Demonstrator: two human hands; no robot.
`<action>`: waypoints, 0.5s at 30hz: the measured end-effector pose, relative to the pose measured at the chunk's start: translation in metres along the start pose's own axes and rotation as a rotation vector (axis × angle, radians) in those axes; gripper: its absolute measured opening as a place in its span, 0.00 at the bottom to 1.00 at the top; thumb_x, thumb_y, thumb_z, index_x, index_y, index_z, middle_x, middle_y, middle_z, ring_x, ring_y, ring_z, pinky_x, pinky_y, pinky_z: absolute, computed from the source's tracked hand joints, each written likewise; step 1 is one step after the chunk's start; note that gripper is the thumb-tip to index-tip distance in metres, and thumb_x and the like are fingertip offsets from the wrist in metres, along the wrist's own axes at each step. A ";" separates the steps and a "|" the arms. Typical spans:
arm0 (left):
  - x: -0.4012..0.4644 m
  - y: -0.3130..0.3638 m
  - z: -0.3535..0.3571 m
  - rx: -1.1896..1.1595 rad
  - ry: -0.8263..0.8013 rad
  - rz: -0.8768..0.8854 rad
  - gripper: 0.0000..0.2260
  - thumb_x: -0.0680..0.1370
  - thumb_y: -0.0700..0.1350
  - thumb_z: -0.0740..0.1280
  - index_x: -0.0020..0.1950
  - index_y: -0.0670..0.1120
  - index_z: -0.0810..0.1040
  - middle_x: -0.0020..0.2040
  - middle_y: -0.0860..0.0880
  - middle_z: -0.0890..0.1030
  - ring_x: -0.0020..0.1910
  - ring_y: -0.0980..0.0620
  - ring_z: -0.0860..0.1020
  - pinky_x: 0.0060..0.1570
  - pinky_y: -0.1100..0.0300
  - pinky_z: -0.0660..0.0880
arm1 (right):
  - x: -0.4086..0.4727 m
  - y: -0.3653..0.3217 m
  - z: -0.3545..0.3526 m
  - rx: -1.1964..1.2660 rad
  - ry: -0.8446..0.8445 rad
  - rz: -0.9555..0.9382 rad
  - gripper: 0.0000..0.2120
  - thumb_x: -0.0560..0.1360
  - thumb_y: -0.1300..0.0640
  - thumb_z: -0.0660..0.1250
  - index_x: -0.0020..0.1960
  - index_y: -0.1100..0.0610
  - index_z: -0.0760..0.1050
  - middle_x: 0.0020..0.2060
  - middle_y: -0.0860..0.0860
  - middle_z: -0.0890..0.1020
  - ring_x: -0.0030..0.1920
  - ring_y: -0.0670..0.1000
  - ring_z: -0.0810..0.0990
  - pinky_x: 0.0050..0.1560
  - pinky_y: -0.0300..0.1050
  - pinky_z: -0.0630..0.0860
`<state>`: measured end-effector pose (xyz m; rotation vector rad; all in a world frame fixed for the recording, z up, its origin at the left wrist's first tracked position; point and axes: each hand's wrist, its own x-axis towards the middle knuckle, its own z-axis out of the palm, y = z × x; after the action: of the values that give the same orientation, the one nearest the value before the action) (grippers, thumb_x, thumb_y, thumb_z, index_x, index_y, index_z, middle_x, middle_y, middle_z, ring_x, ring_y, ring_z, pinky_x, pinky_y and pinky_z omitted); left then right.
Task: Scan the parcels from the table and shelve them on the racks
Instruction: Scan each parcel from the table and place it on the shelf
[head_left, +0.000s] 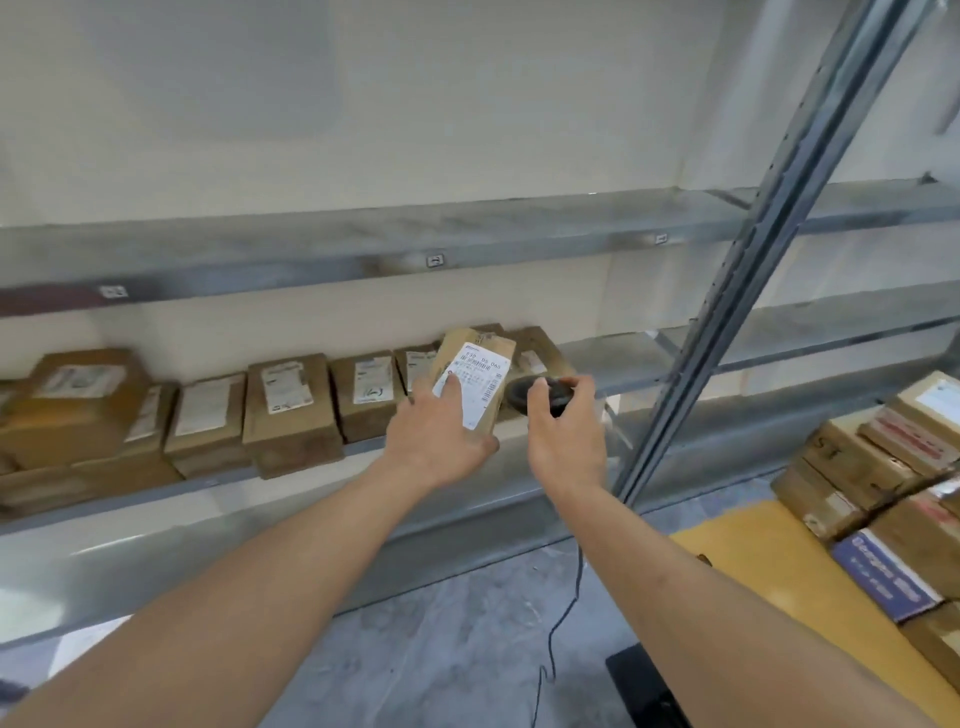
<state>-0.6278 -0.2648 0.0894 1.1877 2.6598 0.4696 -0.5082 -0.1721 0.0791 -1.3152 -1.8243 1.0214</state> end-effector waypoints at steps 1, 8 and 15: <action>0.005 -0.009 -0.001 0.004 0.005 -0.031 0.43 0.73 0.66 0.71 0.81 0.49 0.59 0.76 0.40 0.62 0.70 0.35 0.69 0.65 0.46 0.73 | 0.005 -0.004 0.013 0.000 -0.031 -0.014 0.15 0.84 0.39 0.59 0.63 0.48 0.67 0.49 0.46 0.80 0.50 0.55 0.79 0.53 0.52 0.75; 0.039 -0.072 -0.013 0.012 0.038 -0.251 0.43 0.72 0.66 0.70 0.81 0.50 0.59 0.73 0.42 0.63 0.66 0.36 0.70 0.61 0.47 0.73 | 0.039 -0.030 0.095 0.031 -0.213 -0.097 0.14 0.84 0.40 0.60 0.63 0.48 0.68 0.51 0.47 0.81 0.51 0.55 0.78 0.51 0.50 0.71; 0.050 -0.129 -0.029 -0.018 0.087 -0.430 0.42 0.72 0.65 0.71 0.79 0.50 0.60 0.70 0.42 0.64 0.64 0.37 0.71 0.60 0.47 0.75 | 0.049 -0.059 0.164 0.036 -0.379 -0.154 0.13 0.84 0.41 0.61 0.61 0.48 0.67 0.49 0.46 0.80 0.49 0.54 0.76 0.50 0.49 0.68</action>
<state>-0.7581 -0.3145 0.0680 0.5696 2.8632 0.4744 -0.6877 -0.1714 0.0561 -0.9887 -2.1349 1.2772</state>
